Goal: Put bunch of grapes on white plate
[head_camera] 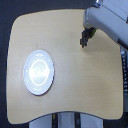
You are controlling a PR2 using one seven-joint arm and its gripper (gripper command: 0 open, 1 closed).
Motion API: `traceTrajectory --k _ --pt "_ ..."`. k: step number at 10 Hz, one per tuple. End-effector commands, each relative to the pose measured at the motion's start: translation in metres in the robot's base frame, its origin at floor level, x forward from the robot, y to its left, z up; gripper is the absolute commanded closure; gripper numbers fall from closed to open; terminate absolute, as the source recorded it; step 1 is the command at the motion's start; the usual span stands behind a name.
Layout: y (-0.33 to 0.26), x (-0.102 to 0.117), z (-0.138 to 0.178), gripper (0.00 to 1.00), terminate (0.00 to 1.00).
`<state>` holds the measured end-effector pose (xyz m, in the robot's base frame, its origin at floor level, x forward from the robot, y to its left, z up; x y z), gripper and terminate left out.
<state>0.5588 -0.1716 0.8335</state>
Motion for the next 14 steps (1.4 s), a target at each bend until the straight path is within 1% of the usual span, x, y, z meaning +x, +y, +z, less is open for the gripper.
traceTrajectory --k 1,2,3,5,8,9,11,14 --pt "0.04 -0.043 0.06 1.0 0.0" --pt "0.057 -0.051 0.061 1.0 0.0" --pt "0.09 -0.065 0.061 1.0 0.0" --pt "0.124 -0.075 0.06 1.0 0.0" --pt "0.181 -0.075 0.054 1.0 0.0" --pt "0.203 -0.076 0.047 1.0 0.0" --pt "0.242 -0.091 0.03 1.0 0.0" --pt "0.275 -0.103 0.011 1.0 0.0"
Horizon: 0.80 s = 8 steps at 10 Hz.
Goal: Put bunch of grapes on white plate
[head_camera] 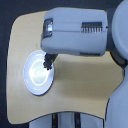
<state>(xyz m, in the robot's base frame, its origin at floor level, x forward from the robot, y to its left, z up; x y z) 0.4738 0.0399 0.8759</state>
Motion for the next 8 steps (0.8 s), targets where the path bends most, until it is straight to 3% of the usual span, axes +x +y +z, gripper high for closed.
traceTrajectory --k 1,8 --pt "0.073 -0.023 -0.041 1.0 0.0" --pt "0.092 -0.035 -0.07 1.0 0.0"
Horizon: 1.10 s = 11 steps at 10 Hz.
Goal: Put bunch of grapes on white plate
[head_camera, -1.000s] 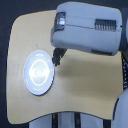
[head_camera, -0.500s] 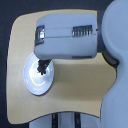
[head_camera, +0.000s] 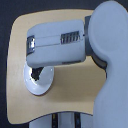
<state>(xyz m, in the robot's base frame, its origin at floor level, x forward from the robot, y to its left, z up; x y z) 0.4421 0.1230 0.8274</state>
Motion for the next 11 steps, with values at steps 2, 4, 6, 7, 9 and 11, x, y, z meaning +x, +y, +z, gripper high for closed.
traceTrajectory --k 2,4,6,7,9,11 --pt "0.007 -0.005 -0.036 1.0 0.0" --pt "0.004 -0.01 -0.05 1.0 0.0" --pt "0.005 -0.015 -0.059 1.0 0.0" --pt "0.005 -0.014 -0.061 1.0 0.0" --pt "0.01 -0.015 -0.066 1.0 0.0" --pt "0.012 -0.015 -0.068 1.0 0.0"
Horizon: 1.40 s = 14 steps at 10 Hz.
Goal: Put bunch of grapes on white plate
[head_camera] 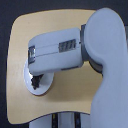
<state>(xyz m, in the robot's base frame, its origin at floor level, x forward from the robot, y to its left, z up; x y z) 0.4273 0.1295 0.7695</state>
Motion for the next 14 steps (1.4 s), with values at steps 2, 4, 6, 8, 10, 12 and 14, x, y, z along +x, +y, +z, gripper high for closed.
traceTrajectory --k 2,4,6,8,10,12,14 --pt "0.0042 -0.0001 -0.011 1.0 0.0" --pt "0.0041 0.0008 -0.0117 1.0 0.0" --pt "0.0119 0.0004 -0.0145 1.0 0.0" --pt "0.0086 0.0012 -0.0168 1.0 0.0" --pt "0.0089 0.0025 -0.0169 1.0 0.0" --pt "0.0093 0.0022 -0.0164 1.0 0.0" --pt "0.0081 0.0026 -0.0156 0.0 0.0"
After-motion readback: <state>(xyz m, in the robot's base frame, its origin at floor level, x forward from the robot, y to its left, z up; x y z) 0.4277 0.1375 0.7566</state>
